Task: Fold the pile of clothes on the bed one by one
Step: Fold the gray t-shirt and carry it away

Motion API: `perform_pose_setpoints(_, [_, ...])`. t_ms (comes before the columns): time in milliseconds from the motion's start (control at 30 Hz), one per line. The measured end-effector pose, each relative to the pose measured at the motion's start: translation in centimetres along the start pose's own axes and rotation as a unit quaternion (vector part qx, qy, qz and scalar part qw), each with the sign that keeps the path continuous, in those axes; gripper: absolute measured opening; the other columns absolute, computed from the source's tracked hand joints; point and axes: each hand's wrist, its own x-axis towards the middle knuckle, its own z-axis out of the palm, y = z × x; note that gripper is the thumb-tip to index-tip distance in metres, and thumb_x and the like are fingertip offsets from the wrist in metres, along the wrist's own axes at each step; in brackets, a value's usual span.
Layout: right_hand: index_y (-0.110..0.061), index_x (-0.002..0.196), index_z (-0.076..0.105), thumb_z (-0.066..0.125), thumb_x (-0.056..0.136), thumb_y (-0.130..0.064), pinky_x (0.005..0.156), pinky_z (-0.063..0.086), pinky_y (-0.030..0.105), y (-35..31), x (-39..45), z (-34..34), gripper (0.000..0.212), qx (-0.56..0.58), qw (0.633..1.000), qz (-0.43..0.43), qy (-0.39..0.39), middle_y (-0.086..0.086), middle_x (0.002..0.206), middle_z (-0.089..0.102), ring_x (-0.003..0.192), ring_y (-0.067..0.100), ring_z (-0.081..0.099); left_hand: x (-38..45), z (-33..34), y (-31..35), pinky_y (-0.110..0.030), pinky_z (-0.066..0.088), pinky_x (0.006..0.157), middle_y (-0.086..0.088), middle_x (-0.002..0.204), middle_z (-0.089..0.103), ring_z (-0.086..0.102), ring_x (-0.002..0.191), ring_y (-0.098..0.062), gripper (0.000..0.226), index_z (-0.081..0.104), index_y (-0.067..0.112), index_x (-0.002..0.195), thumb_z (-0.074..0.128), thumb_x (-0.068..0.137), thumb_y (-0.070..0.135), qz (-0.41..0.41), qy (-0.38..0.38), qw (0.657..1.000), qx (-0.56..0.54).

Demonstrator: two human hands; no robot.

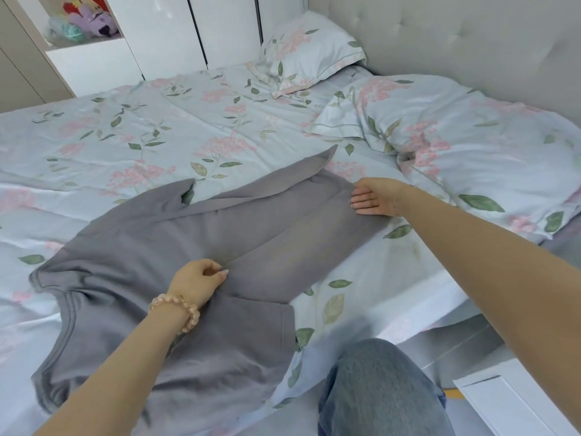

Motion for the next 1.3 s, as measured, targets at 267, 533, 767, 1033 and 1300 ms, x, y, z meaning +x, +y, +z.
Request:
perform_pose_setpoints(267, [-0.009, 0.132, 0.058, 0.054, 0.097, -0.024, 0.110, 0.026, 0.025, 4.9, 0.9, 1.6, 0.038, -0.415, 0.824, -0.372, 0.099, 0.009, 0.143, 0.049, 0.132, 0.023, 0.044, -1.7, 2.1, 2.4, -0.048, 0.043, 0.090, -0.010, 0.131, 0.048, 0.049, 0.118, -0.033, 0.041, 0.055, 0.016, 0.125, 0.064, 0.085, 0.019, 0.202, 0.127, 0.939, 0.249])
perform_pose_setpoints(533, [-0.034, 0.154, -0.004, 0.012, 0.100, -0.055, 0.121, -0.003, 0.040, 8.0, 0.7, 3.0, 0.060, -0.653, 0.687, -0.318, 0.022, -0.007, 0.162, -0.006, 0.149, 0.012, -0.005, -0.5, 6.6, 2.6, -0.050, -0.015, 0.116, 0.011, 0.152, -0.035, -0.029, 0.142, -0.011, 0.072, -0.031, 0.047, 0.135, -0.005, 0.077, 0.080, 0.128, -0.143, 0.907, 0.376])
perform_pose_setpoints(767, [-0.015, 0.150, 0.029, 0.032, 0.104, -0.032, 0.116, 0.022, 0.039, 6.6, -2.7, 5.6, 0.050, -0.653, 0.701, -0.286, 0.024, 0.006, 0.159, 0.022, 0.144, 0.027, 0.022, -0.9, 1.8, 2.9, -0.032, 0.003, 0.119, 0.003, 0.160, 0.009, 0.005, 0.148, -0.014, 0.051, 0.036, 0.031, 0.145, 0.050, 0.097, 0.040, 0.126, -0.204, 0.962, 0.132])
perform_pose_setpoints(1033, [-0.017, 0.089, 0.057, 0.053, 0.083, -0.069, 0.063, 0.037, 0.021, 10.5, -16.2, 13.6, 0.052, -0.533, 0.785, -0.309, -0.060, -0.005, 0.088, 0.056, 0.083, 0.012, 0.053, -10.6, -7.3, -6.2, 0.000, 0.037, 0.083, 0.016, 0.111, 0.060, 0.055, 0.102, 0.010, 0.021, 0.064, 0.028, 0.110, 0.061, 0.092, 0.018, 0.170, -0.050, 0.984, 0.023])
perform_pose_setpoints(1300, [-0.008, 0.090, 0.071, 0.073, 0.085, -0.027, 0.062, 0.045, 0.016, 10.4, -18.8, 17.6, 0.019, -0.336, 0.901, -0.114, -0.248, -0.004, 0.084, 0.070, 0.074, 0.008, 0.063, -14.2, -11.1, -15.3, -0.012, 0.034, 0.094, 0.005, 0.123, 0.051, 0.050, 0.117, -0.012, 0.041, 0.057, 0.030, 0.111, 0.061, 0.077, 0.009, 0.091, -0.083, 0.987, 0.100])
